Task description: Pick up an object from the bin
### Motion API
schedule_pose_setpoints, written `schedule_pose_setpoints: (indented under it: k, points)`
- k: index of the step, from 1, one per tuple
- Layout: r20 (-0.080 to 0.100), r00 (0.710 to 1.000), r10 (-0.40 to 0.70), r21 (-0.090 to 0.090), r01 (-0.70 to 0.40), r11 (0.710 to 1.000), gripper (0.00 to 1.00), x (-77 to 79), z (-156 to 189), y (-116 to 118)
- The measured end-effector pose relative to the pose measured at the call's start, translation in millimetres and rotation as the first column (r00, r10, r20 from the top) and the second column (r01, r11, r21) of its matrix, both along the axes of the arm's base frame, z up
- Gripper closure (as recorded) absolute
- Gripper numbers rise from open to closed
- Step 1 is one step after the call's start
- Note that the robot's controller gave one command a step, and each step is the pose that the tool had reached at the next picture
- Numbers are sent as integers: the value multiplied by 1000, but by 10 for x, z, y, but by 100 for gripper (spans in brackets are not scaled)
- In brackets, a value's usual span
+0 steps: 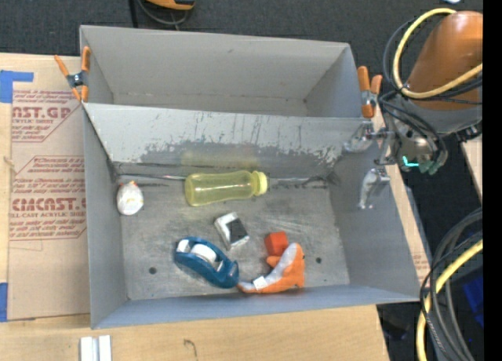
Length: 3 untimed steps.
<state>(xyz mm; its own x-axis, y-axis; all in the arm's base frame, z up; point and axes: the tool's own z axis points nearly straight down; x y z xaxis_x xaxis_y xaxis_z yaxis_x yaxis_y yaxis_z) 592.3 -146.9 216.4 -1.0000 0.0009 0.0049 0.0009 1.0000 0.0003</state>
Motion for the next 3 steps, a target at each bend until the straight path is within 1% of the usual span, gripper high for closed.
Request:
schedule_pose_setpoints:
  k: [1,2,3]
  points:
    - [8,1000,1,-1,-1,1000,0,18,46,6]
    - [14,1000,18,-3,-18,1000,0,-87,-443,152]
    - [10,992,129,-2,-129,992,0,-125,-1027,620]
